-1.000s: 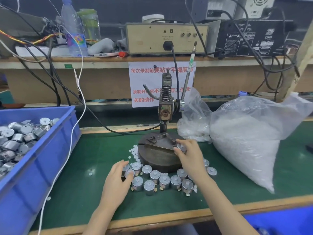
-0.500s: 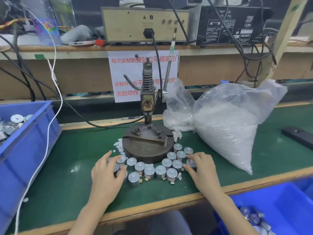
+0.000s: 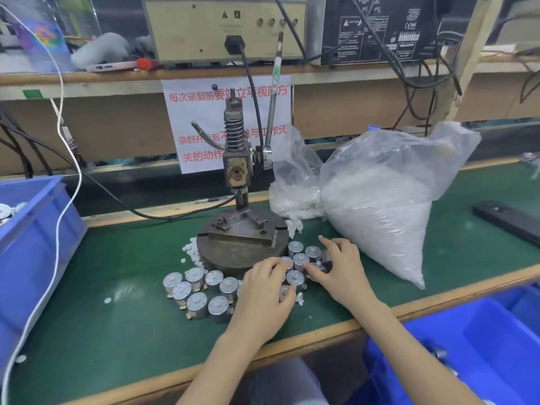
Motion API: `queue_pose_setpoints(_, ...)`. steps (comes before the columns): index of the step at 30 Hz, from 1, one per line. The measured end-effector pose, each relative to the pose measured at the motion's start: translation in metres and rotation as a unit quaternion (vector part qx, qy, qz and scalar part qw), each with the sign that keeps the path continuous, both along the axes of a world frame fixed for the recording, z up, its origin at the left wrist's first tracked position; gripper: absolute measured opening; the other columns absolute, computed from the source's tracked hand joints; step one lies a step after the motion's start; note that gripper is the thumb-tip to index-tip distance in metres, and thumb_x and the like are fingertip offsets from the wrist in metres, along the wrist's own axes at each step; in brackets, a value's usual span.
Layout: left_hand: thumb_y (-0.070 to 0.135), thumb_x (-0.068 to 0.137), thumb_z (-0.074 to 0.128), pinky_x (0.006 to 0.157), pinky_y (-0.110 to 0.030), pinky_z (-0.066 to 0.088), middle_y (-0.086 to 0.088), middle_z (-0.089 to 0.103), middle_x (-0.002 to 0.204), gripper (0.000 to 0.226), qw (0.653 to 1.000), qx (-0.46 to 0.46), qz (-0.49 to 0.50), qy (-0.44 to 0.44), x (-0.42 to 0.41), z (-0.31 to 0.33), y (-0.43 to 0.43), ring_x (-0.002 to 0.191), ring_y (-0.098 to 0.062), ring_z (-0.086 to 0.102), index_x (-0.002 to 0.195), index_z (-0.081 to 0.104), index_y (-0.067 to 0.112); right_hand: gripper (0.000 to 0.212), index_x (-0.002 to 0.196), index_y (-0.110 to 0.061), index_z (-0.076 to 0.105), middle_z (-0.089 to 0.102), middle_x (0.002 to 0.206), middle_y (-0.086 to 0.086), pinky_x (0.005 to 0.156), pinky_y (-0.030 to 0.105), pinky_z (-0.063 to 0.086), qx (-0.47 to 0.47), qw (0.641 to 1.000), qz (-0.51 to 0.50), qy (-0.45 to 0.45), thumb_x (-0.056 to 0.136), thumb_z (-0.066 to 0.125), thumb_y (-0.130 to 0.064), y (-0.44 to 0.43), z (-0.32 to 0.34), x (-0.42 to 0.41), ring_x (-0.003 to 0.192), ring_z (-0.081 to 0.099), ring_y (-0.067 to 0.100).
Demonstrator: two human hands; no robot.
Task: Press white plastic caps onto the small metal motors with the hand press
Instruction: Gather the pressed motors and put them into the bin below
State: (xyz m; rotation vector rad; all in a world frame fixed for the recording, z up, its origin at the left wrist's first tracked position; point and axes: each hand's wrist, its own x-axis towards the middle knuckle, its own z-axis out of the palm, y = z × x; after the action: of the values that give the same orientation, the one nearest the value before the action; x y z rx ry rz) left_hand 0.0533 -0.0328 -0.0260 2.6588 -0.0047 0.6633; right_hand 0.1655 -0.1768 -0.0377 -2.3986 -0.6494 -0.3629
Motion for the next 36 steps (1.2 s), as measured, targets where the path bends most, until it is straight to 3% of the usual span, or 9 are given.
queue_pose_setpoints(4,0.034,0.088,0.052,0.101,-0.025,0.029,0.004,0.051,0.126,0.040,0.999,0.044,-0.002,0.007,0.001,-0.008,-0.007,0.118,-0.015,0.047,0.125,0.054,0.018,0.055,0.115,-0.003,0.062,0.049,0.093,0.011,0.081,0.031,0.042,0.017,0.996,0.039,-0.075,0.070,0.081,-0.029,0.003,-0.005,-0.006,0.090,0.046,0.027)
queue_pose_setpoints(6,0.031,0.078,0.064,0.092,-0.027,0.043,0.000,0.062,0.112,0.036,0.998,0.067,0.001,-0.011,0.000,-0.009,-0.008,0.104,-0.019,0.060,0.111,0.064,0.014,0.054,0.117,-0.005,0.062,0.048,0.103,0.012,0.086,0.031,0.041,0.021,0.997,0.043,-0.058,0.071,0.079,-0.029,0.004,-0.005,-0.005,0.098,0.044,0.027)
queue_pose_setpoints(8,0.028,0.073,0.072,0.086,-0.030,0.049,-0.003,0.065,0.108,0.037,0.998,0.065,0.006,-0.023,0.000,-0.010,-0.008,0.098,-0.020,0.063,0.106,0.066,0.013,0.060,0.127,-0.009,0.055,0.041,0.128,0.014,0.098,0.030,0.033,0.003,0.999,0.046,-0.009,0.075,0.075,-0.033,0.004,-0.007,-0.002,0.120,0.036,0.029)
queue_pose_setpoints(10,0.029,0.073,0.073,0.086,-0.032,0.049,-0.003,0.064,0.110,0.039,0.997,0.065,0.014,-0.024,0.000,-0.010,-0.007,0.100,-0.021,0.063,0.107,0.066,0.013,0.067,0.136,-0.014,0.045,0.029,0.146,0.010,0.107,0.033,0.028,-0.027,0.998,0.060,0.021,0.078,0.070,-0.037,0.004,-0.009,0.001,0.134,0.026,0.027)
queue_pose_setpoints(12,0.030,0.075,0.071,0.087,-0.032,0.048,-0.002,0.064,0.114,0.038,0.998,0.060,0.020,-0.023,-0.001,-0.010,-0.008,0.103,-0.020,0.061,0.109,0.066,0.014,0.070,0.140,-0.018,0.039,0.031,0.149,0.003,0.108,0.033,0.030,-0.051,0.996,0.063,0.026,0.080,0.065,-0.042,0.005,-0.009,0.003,0.134,0.031,0.021)
queue_pose_setpoints(17,0.030,0.069,0.075,0.081,-0.030,0.052,-0.001,0.066,0.108,0.036,0.997,0.065,0.025,-0.030,0.000,-0.011,-0.009,0.097,-0.019,0.064,0.102,0.068,0.015,0.065,0.135,-0.020,0.046,0.050,0.129,0.000,0.091,0.034,0.040,-0.065,0.998,0.023,0.002,0.079,0.064,-0.048,0.011,-0.007,0.005,0.115,0.049,0.020)
queue_pose_setpoints(24,0.029,0.072,0.072,0.080,-0.031,0.052,-0.002,0.065,0.109,0.036,0.997,0.064,0.031,-0.031,0.001,-0.014,-0.009,0.099,-0.020,0.063,0.104,0.067,0.014,0.047,0.114,-0.021,0.062,0.053,0.111,0.003,0.079,0.034,0.036,-0.088,0.995,0.005,-0.038,0.077,0.065,-0.050,0.013,-0.009,0.006,0.098,0.051,0.026)
queue_pose_setpoints(31,0.027,0.070,0.076,0.078,-0.032,0.052,-0.004,0.065,0.108,0.037,0.996,0.079,0.037,-0.031,0.003,-0.015,-0.010,0.098,-0.022,0.062,0.103,0.067,0.015,0.044,0.110,-0.022,0.062,0.051,0.108,0.006,0.075,0.034,0.034,-0.126,0.991,0.008,-0.054,0.079,0.062,-0.052,0.011,-0.009,0.006,0.095,0.050,0.026)
queue_pose_setpoints(36,0.027,0.078,0.069,0.086,-0.037,0.048,-0.009,0.059,0.115,0.036,0.996,0.072,0.048,-0.009,0.004,-0.017,-0.011,0.109,-0.027,0.055,0.111,0.063,0.014,0.042,0.110,-0.021,0.061,0.050,0.108,0.008,0.077,0.035,0.035,-0.131,0.990,0.009,-0.042,0.080,0.062,-0.051,0.011,-0.006,0.005,0.097,0.049,0.028)
